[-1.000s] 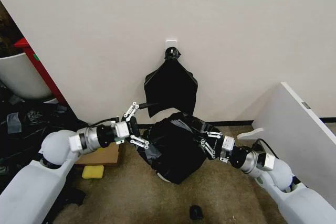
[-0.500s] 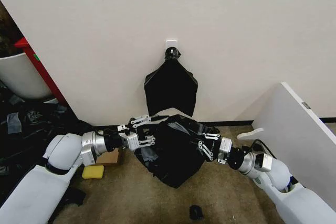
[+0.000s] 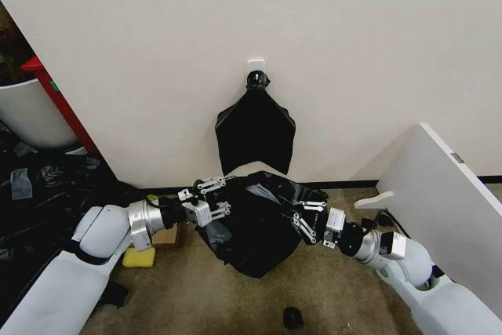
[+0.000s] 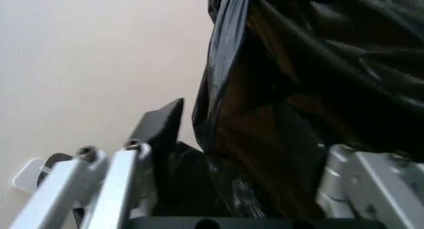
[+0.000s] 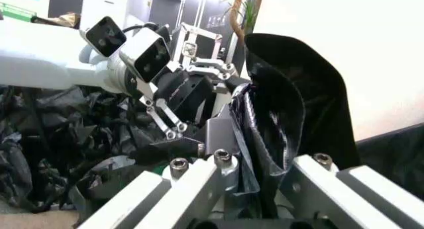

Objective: Place the garbage bag over the trash bin.

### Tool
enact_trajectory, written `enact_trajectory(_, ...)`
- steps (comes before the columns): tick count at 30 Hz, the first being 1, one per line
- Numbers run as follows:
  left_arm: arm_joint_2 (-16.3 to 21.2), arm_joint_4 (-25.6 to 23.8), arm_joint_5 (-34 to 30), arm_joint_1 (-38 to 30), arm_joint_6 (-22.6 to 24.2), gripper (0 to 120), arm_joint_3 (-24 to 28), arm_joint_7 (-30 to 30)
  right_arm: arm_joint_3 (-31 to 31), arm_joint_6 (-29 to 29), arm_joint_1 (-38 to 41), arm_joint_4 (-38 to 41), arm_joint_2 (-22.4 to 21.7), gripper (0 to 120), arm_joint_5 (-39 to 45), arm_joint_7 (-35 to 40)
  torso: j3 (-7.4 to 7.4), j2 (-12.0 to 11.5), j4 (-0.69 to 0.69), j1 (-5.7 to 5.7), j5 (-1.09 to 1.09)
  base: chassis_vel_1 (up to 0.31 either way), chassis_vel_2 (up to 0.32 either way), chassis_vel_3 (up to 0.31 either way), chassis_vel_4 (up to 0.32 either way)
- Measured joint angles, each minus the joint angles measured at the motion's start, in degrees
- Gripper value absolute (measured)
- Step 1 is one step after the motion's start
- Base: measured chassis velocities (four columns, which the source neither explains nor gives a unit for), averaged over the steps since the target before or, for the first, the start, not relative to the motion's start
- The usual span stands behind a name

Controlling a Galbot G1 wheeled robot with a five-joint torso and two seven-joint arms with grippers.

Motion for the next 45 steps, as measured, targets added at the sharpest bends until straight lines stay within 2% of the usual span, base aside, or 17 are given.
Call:
enact_trajectory(4, -0.9, -0.5, 2.7, 0.9, 0.5, 82, 1.7, -5.1, -0.2, 0.0, -0.4, 0.1, 0.5, 0, -0.2, 0.0, 0.00, 0.0, 0.00, 0.00, 0.00, 0.000, 0.000, 0.000, 0.000)
enact_trajectory(6, -1.0, -0.6, 3.4, 1.2, 0.7, 81, 2.3, -7.1, -0.3, 0.0, -0.5, 0.1, 0.6, 0, -0.3, 0.0, 0.00, 0.0, 0.00, 0.00, 0.00, 0.000, 0.000, 0.000, 0.000)
enact_trajectory(9, -1.2, -0.7, 4.1, 1.7, 1.0, 74, 3.6, -10.4, -0.3, 0.0, -0.7, 0.1, 0.8, 0, -0.4, 0.0, 0.00, 0.0, 0.00, 0.00, -0.01, 0.000, 0.000, 0.000, 0.000)
enact_trajectory(11, -1.3, -0.8, 4.7, 2.3, 1.7, 62, 4.6, -13.4, -0.4, 0.0, -0.9, 0.1, 0.9, 0, -0.5, 0.0, 0.00, 0.0, 0.00, 0.00, 0.00, 0.000, 0.000, 0.000, 0.000)
enact_trajectory(13, -1.3, -0.8, 4.9, 2.3, 1.9, 58, 4.8, -14.0, -0.4, 0.0, -0.9, 0.1, 0.9, 0, -0.6, 0.0, 0.00, 0.0, 0.00, 0.00, 0.00, 0.000, 0.000, 0.000, 0.000)
enact_trajectory(17, -1.1, -1.0, 3.8, 2.9, 3.1, 39, 5.7, -16.5, -0.4, 0.0, -1.4, 0.1, 1.1, 0, -0.9, 0.3, 0.00, 0.0, -0.01, 0.00, -0.01, 0.000, 0.000, 0.000, 0.000)
enact_trajectory(19, -0.9, -1.2, 2.6, 3.2, 3.6, 34, 5.9, -16.7, -0.4, 0.0, -1.5, 0.0, 1.1, 0, -0.9, 0.5, 0.00, 0.0, 0.00, 0.00, 0.00, 0.000, 0.000, 0.000, 0.000)
enact_trajectory(22, -0.8, -1.3, 1.2, 3.5, 4.4, 19, 5.9, -16.7, -0.5, 0.0, -1.6, -0.2, 1.2, 14, -1.0, 1.2, 0.00, 0.0, 0.00, 0.00, -0.01, 0.000, 0.000, 0.000, 0.000)
enact_trajectory(24, -0.8, -1.4, 0.7, 3.5, 4.6, 16, 5.9, -16.6, -0.5, 0.0, -1.6, -0.2, 1.2, 17, -1.0, 1.3, 0.00, 0.0, 0.00, 0.00, -0.01, 0.000, 0.000, 0.000, 0.000)
enact_trajectory(27, -0.5, -1.8, -1.8, 3.8, 5.9, 3, 5.9, -16.6, -0.6, 0.0, -1.7, -0.5, 1.3, 32, -1.1, 1.4, 0.00, 0.0, 0.00, 0.00, -0.01, 0.000, 0.000, 0.000, 0.000)
enact_trajectory(28, -0.5, -1.8, -1.8, 3.8, 5.9, 3, 5.9, -16.6, -0.6, 0.0, -1.7, -0.5, 1.3, 32, -1.1, 1.4, 0.00, 0.0, 0.00, 0.00, -0.01, 0.000, 0.000, 0.000, 0.000)
enact_trajectory(35, 0.0, -3.4, -8.6, 4.8, 9.5, 0, 5.5, -16.8, -0.7, 0.1, -2.0, -0.7, 1.9, 59, -2.3, 1.5, 0.00, 0.0, 0.00, 0.00, -0.01, 0.000, 0.000, 0.000, 0.000)
enact_trajectory(37, 0.1, -3.9, -10.0, 5.2, 10.5, 0, 5.5, -17.2, -0.7, 0.1, -2.1, -0.8, 2.0, 56, -2.6, 1.8, 0.00, 0.0, 0.00, 0.00, -0.01, 0.000, 0.000, 0.000, 0.000)
enact_trajectory(38, 0.2, -4.4, -11.6, 5.8, 11.8, 0, 5.6, -17.9, -0.7, 0.1, -2.3, -0.8, 2.1, 50, -2.8, 2.0, 0.00, 0.0, 0.00, 0.00, 0.00, 0.000, 0.000, 0.000, 0.000)
enact_trajectory(40, 0.3, -4.8, -12.6, 6.2, 12.6, 0, 5.7, -18.4, -0.8, 0.1, -2.4, -0.8, 2.2, 47, -2.8, 2.2, 0.00, 0.0, 0.00, 0.00, -0.01, 0.000, 0.000, 0.000, 0.000)
enact_trajectory(43, 0.4, -6.1, -15.2, 7.5, 15.1, 0, 6.0, -19.9, -1.5, -0.1, -2.9, -0.6, 2.6, 31, -2.2, 3.1, 0.00, 0.0, 0.00, 0.00, 0.00, 0.000, 0.000, 0.000, 0.000)
enact_trajectory(45, 0.4, -6.5, -16.3, 7.8, 16.0, 0, 6.1, -20.5, -1.7, -0.3, -3.1, -0.4, 2.7, 28, -2.1, 3.5, 0.00, 0.0, 0.00, 0.00, -0.01, 0.000, 0.000, 0.000, 0.000)
